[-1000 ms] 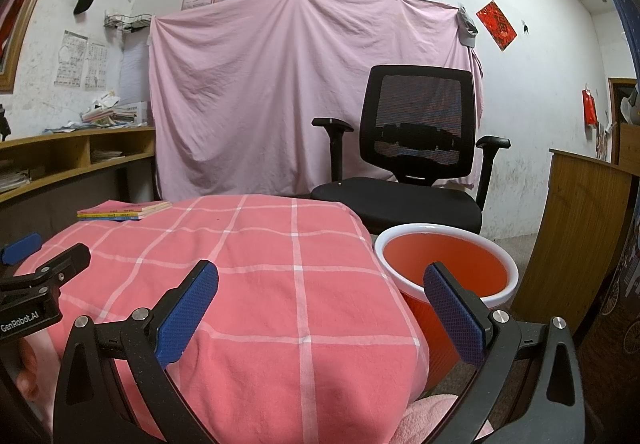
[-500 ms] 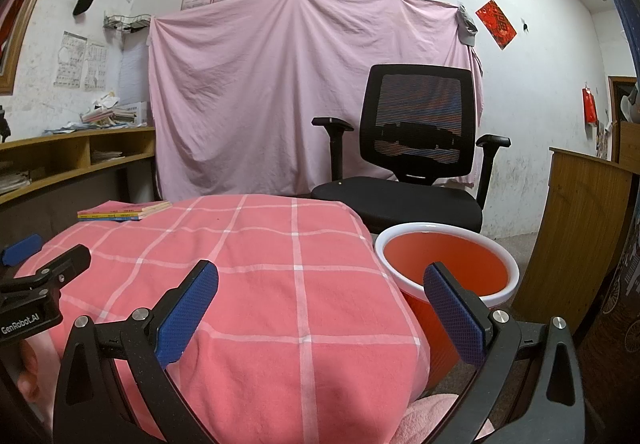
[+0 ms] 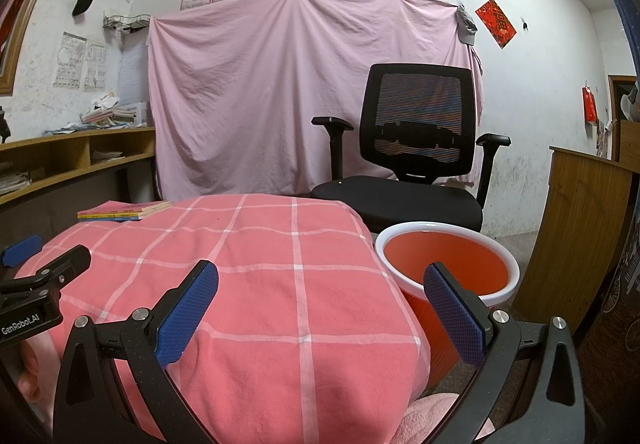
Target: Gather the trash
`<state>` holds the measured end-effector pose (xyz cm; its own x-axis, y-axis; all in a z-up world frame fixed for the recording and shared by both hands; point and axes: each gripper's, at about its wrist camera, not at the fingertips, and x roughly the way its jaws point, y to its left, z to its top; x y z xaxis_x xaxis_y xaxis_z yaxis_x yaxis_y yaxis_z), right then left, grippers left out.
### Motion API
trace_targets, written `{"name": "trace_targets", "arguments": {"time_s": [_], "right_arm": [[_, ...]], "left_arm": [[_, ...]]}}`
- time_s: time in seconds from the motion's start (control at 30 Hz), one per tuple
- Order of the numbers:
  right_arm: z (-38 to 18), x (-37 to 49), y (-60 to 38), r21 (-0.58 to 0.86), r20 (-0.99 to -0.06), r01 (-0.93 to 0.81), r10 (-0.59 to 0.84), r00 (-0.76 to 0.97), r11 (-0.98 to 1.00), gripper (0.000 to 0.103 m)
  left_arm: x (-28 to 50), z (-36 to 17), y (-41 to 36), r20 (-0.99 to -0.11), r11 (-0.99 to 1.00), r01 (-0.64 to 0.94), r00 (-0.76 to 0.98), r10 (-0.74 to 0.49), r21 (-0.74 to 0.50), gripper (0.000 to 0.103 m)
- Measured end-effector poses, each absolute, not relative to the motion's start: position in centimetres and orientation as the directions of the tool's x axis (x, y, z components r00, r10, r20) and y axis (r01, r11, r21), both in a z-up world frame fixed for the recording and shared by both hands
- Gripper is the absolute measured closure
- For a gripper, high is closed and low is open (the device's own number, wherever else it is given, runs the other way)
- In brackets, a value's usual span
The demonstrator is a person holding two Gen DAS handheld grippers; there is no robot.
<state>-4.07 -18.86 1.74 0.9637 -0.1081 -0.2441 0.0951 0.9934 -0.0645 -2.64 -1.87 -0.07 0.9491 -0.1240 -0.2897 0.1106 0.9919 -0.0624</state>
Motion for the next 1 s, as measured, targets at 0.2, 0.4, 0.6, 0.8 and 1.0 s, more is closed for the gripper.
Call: {"name": "trace_targets", "arguments": {"time_s": [0.2,0.4,0.6,0.8,1.0], "right_arm": [[1.8,-4.1,-18.9,-0.064,-0.243,0.095,-0.108,0.964,0.993,0.000],[1.8,-4.1,-18.9,-0.063,-0.244,0.095,-0.108,0.964,0.993,0.000],[1.8,-4.2,-18.5,-0.055,-0.238,0.086,-0.097,0.966,0.995,0.000],[1.9,-4.4,-17.8,-0.049,-0.235,0.081,-0.090,0.968,0.996,0.000],[1.8,-4.4,-17.5,-0.041,-0.242,0.080,-0.088,0.966,0.996,0.000]], "left_arm": [[-2.6,0.0,-1.8,-0.290,0.992,0.110,0.949,-0.124,-0.062,0.004],[-2.6,0.0,-1.8,-0.291,0.992,0.110,0.949,-0.124,-0.064,0.004],[-2.4,-0.5,-1.7,-0.301,0.991,0.112,0.945,-0.131,-0.078,0.004],[-2.4,-0.7,-1.5,-0.292,0.994,0.089,0.951,-0.104,-0.064,0.004],[-2.9,-0.7,-1.7,-0.278,0.995,0.089,0.956,-0.100,-0.052,0.004]]}}
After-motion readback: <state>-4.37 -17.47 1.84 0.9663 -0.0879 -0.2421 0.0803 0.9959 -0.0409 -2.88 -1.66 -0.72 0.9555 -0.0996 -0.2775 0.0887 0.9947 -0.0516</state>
